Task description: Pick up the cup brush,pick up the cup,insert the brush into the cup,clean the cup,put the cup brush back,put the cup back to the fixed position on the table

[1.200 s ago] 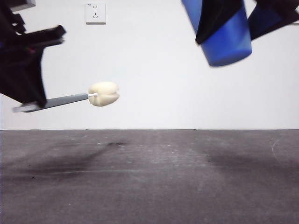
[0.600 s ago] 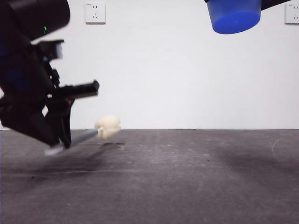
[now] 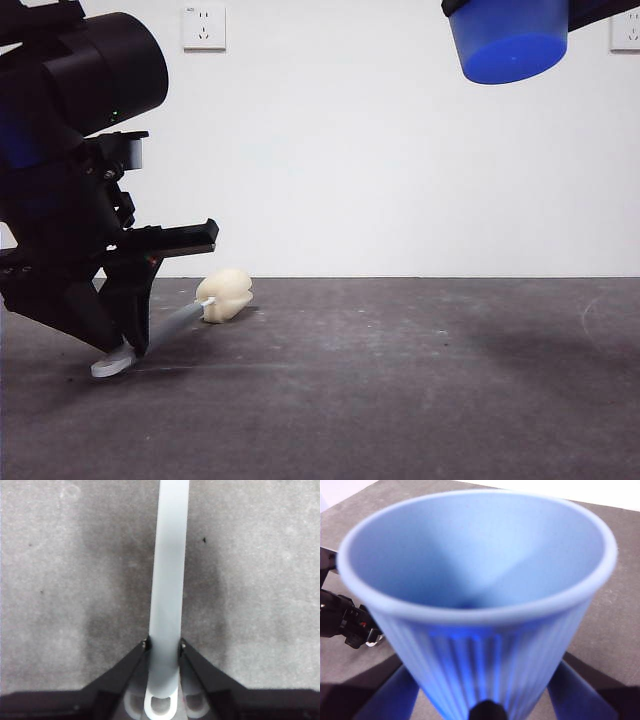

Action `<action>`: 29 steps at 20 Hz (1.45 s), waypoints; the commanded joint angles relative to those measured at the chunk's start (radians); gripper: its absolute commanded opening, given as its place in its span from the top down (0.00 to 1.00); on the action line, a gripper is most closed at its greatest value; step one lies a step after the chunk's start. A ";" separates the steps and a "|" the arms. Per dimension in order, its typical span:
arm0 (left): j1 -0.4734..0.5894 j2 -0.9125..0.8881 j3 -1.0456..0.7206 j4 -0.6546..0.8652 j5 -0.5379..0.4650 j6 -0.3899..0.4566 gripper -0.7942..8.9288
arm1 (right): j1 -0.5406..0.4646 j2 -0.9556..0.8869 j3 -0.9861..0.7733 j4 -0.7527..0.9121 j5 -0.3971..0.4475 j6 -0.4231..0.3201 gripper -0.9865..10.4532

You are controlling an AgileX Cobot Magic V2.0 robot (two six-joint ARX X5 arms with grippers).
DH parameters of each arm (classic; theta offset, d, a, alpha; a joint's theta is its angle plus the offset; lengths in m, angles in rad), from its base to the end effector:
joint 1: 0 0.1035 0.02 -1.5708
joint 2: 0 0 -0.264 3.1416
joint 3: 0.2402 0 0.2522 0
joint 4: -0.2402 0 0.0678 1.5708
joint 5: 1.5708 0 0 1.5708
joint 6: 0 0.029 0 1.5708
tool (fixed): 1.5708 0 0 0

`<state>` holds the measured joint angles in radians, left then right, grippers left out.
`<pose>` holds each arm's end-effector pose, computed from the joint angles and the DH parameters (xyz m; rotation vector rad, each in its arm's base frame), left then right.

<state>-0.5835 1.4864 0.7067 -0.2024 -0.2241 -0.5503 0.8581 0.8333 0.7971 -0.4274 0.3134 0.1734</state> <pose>0.2268 -0.1420 0.1571 -0.1194 0.9571 -0.0705 0.1210 0.1264 0.3073 -0.0924 0.4348 0.4977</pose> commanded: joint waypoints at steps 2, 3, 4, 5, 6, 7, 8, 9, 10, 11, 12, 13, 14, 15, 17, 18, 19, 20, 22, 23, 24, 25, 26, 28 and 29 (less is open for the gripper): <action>0.000 0.006 -0.006 0.004 0.019 0.000 0.75 | 0.002 -0.003 -0.001 0.008 -0.001 0.022 0.92; 0.000 0.006 -0.006 0.001 0.019 0.000 0.71 | 0.003 -0.003 -0.001 0.007 -0.001 0.022 0.92; 0.000 0.006 -0.006 -0.002 0.020 0.000 0.69 | 0.003 -0.003 -0.001 0.007 -0.001 0.022 0.92; 0.000 0.006 -0.006 -0.004 0.021 0.000 0.69 | 0.003 -0.003 -0.001 0.007 -0.001 0.022 0.92; 0.000 0.006 -0.006 -0.005 0.024 0.000 0.69 | 0.003 -0.003 -0.001 0.006 -0.001 0.022 0.92; 0.000 0.006 -0.006 -0.008 0.034 0.000 0.69 | 0.003 -0.003 -0.001 0.005 -0.001 0.022 0.92; 0.000 0.006 -0.006 -0.008 0.045 0.001 0.69 | 0.003 -0.003 -0.001 0.000 -0.001 0.022 0.92; 0.001 0.006 -0.006 -0.008 0.048 0.001 0.69 | 0.004 -0.003 -0.001 -0.004 -0.001 0.022 0.92; 0.001 0.003 -0.006 -0.010 0.051 0.001 0.69 | 0.005 -0.003 -0.001 -0.005 -0.001 0.021 0.92; 0.001 -0.002 -0.005 -0.018 0.050 0.005 0.69 | 0.006 -0.003 -0.001 -0.004 0.000 0.021 0.92; 0.001 -0.016 -0.005 -0.027 0.048 0.005 0.69 | 0.006 -0.002 -0.001 -0.001 0.000 0.012 0.92; 0.001 -0.032 -0.005 -0.028 0.048 0.005 0.69 | 0.006 0.004 -0.002 0.008 0.000 -0.002 0.92; 0.001 -0.060 -0.005 -0.027 0.048 0.014 0.69 | 0.005 0.016 -0.002 0.025 0.001 -0.006 0.92; 0.001 -0.088 -0.005 -0.027 0.049 0.028 0.69 | 0.003 0.029 -0.005 0.049 0.003 -0.006 0.92; 0.001 -0.171 -0.005 -0.041 0.052 0.051 0.69 | -0.009 0.072 -0.023 0.126 0.007 -0.006 0.92; 0.001 -0.218 -0.005 -0.058 0.072 0.063 0.69 | -0.017 0.102 -0.042 0.174 0.008 -0.006 0.92; 0.000 -0.267 -0.005 -0.078 0.093 0.082 0.69 | -0.027 0.134 -0.066 0.225 0.015 -0.006 0.92; 0.000 -0.319 -0.005 -0.105 0.122 0.098 0.69 | -0.039 0.166 -0.092 0.275 0.045 -0.006 0.92; -0.002 -0.424 -0.005 -0.169 0.153 0.112 0.69 | -0.064 0.231 -0.147 0.401 0.079 -0.020 0.92; -0.006 -0.476 -0.005 -0.201 0.153 0.124 0.69 | -0.077 0.269 -0.166 0.462 0.078 -0.023 0.92; -0.006 -0.526 -0.005 -0.229 0.154 0.137 0.69 | -0.090 0.306 -0.177 0.507 0.078 -0.023 0.92; -0.007 -0.573 -0.005 -0.257 0.154 0.137 0.69 | -0.103 0.350 -0.182 0.543 0.078 -0.023 0.92; -0.007 -0.615 -0.005 -0.282 0.157 0.137 0.69 | -0.115 0.396 -0.183 0.578 0.078 -0.024 0.92; -0.007 -0.688 -0.005 -0.331 0.185 0.153 0.69 | -0.139 0.501 -0.183 0.671 0.077 -0.022 0.92; -0.007 -0.720 -0.005 -0.356 0.196 0.169 0.69 | -0.151 0.552 -0.183 0.719 0.076 -0.009 0.92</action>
<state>-0.5865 0.7700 0.7067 -0.5571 -0.0330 -0.4091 0.7078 1.3788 0.6247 0.2802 0.3859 0.1585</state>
